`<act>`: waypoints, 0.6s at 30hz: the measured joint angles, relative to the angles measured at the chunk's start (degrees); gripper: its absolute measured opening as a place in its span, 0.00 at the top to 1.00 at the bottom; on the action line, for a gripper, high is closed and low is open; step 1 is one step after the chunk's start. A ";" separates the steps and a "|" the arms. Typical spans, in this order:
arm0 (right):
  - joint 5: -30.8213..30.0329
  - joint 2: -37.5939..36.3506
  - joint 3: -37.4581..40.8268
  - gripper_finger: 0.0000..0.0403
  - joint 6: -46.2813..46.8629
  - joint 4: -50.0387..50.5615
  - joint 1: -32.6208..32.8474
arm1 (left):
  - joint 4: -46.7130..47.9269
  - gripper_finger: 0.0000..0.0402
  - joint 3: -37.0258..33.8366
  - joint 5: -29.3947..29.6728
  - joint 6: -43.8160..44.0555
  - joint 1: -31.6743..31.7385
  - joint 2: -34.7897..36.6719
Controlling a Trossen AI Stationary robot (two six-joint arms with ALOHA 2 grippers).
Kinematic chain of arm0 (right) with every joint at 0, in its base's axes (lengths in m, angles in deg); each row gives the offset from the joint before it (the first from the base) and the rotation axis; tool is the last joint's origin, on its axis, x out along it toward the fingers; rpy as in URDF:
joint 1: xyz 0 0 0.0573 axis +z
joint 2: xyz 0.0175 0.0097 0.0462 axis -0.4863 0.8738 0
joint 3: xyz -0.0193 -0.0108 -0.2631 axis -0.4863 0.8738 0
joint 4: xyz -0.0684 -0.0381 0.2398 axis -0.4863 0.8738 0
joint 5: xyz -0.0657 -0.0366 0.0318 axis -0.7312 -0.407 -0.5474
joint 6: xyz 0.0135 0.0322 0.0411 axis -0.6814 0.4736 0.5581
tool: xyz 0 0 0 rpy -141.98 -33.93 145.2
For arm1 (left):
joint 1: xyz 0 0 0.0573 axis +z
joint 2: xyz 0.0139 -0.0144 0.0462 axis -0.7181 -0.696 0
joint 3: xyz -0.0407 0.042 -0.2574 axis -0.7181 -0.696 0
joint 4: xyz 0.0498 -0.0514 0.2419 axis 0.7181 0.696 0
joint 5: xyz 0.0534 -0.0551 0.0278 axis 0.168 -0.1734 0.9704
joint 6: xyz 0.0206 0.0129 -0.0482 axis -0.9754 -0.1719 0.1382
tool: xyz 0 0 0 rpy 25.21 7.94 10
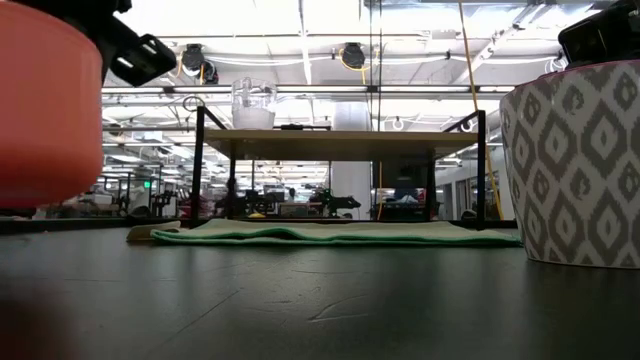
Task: Stack small to large cups/mugs on shelf
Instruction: Put the orange mug on the shelf
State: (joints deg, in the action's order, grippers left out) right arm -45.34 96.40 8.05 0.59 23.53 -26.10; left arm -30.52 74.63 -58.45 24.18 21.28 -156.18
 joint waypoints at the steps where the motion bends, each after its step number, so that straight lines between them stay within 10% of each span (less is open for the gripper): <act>1: 0.00 0.00 0.00 1.00 0.00 0.00 -0.01 | 0.01 0.99 0.00 0.15 -0.32 0.10 0.44; 18: 0.00 0.01 0.00 1.00 -0.20 0.00 0.01 | 1.93 0.99 0.00 4.49 -3.32 1.56 12.09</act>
State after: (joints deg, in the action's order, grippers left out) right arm -45.34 96.41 8.05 0.39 23.53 -26.09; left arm -28.59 74.63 -53.96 20.86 22.85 -144.09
